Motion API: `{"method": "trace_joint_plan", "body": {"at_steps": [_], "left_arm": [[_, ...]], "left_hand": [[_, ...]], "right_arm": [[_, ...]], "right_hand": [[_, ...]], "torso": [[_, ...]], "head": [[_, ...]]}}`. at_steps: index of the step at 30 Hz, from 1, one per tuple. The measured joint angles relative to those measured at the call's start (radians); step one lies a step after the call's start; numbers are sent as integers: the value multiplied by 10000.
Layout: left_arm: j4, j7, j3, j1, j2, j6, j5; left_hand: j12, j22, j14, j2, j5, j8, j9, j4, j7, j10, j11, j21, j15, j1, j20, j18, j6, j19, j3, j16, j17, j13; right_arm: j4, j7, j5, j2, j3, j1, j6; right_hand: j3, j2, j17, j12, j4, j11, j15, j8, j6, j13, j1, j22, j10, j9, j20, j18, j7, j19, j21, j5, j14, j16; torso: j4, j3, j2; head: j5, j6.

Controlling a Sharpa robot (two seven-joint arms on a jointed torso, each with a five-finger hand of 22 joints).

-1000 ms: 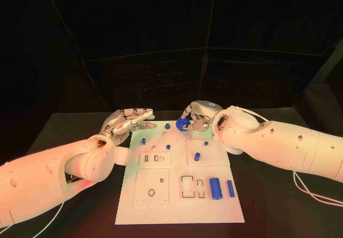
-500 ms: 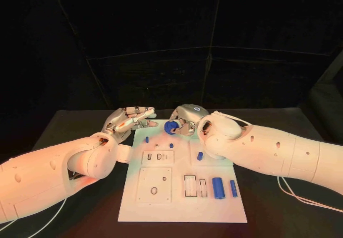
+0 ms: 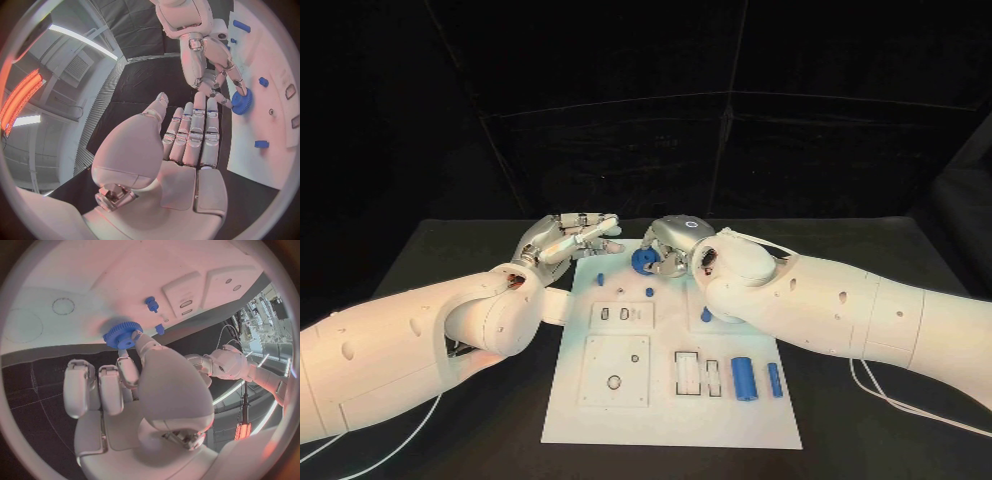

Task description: Assemble the parts on the task board

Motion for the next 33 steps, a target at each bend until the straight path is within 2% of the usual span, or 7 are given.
{"method": "trace_joint_plan", "body": {"at_steps": [16, 20, 24, 27, 28, 30, 33], "left_arm": [[-32, -8, 0, 0, 34, -1, 7], [-33, -15, 0, 1, 59, 0, 9], [-33, -26, 0, 1, 64, 5, 10], [-52, -36, 0, 1, 75, 7, 11], [-56, -39, 0, 1, 78, 7, 11], [-65, -46, 0, 1, 85, 9, 12], [-72, -56, 0, 1, 93, 11, 13]], "left_hand": [[0, 2, 0, 0, 0, 0, 0, 0, 0, 0, 0, 0, 0, 0, 0, 0, 0, 0, 0, 0, -2, 0], [0, -22, -77, 0, 0, 0, 0, -29, 0, 0, 0, -26, 33, 0, 0, -1, 0, 0, -29, -42, 0, -3], [0, -24, -92, 0, 0, -37, 0, -29, 0, 0, 0, -39, 17, 0, 0, 0, 0, 0, -29, -42, 8, -11], [0, -24, -92, 0, 0, -37, 0, -29, 0, 0, 0, -39, 17, 0, 0, 0, 0, 0, -29, -48, 7, -11], [0, -31, -92, 0, 0, -37, 0, -45, 0, 0, 0, -39, 17, 0, 0, 0, 0, 0, -12, -84, 7, -11], [0, -35, -92, 0, 0, -37, 0, -56, 0, 0, 0, -39, 17, 0, 0, 0, 0, 0, -1, -85, 7, -11], [0, -35, -92, 0, 0, -37, 0, -56, 0, 0, 0, -39, 17, 0, 0, 0, 0, 0, -1, -85, 7, -10]], "right_arm": [[-216, 51, -145, 283, -1, 6, 358], [-206, 6, -181, 285, -7, -3, 347], [-204, -108, -210, 266, -10, -12, 354], [-204, -210, -229, 242, -10, -12, 389], [-204, -241, -233, 236, -10, -12, 406], [-201, -307, -235, 224, -9, -11, 461], [-188, -382, -234, 214, -9, -11, 555]], "right_hand": [[102, -160, -2, -55, -46, 0, 0, -76, 36, -50, -159, -1, -1, 9, 0, 1, -42, 0, 0, -343, 0, 37], [126, -224, -2, -143, -19, 39, 0, -282, -135, -112, -406, -2, -41, 58, 36, 1, 30, 36, 0, -611, 0, 37], [-39, -260, -3, -392, 318, 180, 27, -542, -539, -307, -917, -2, -183, 12, 40, 2, 125, 39, 0, -888, 27, 37], [-271, -353, -3, -434, 823, 214, 38, -577, -566, -378, -1491, -2, -217, 12, 94, 2, 149, 46, 0, -1159, 37, 37], [-387, -370, -3, -434, 993, 214, 60, -577, -566, -377, -1670, -2, -217, 15, 107, 2, 148, 33, 0, -1051, 15, 37], [-666, -378, -3, -434, 1292, 214, 75, -615, -566, -370, -2055, -3, -217, 26, 107, 2, 148, 33, 0, -530, 0, 87], [-1146, -220, -4, -434, 1458, 214, 75, -616, -566, -323, -2675, -3, -217, 43, 141, 2, 149, 67, 0, 424, 0, 87]], "torso": [[-15, 6, -2], [-17, 6, -2], [-21, 6, -2], [-28, 6, -4], [-29, 6, -5], [-30, 6, -5], [-30, 6, -5]], "head": [[108, -105], [135, -107], [147, -111], [152, -114], [153, -118], [153, -121], [151, -127]]}}
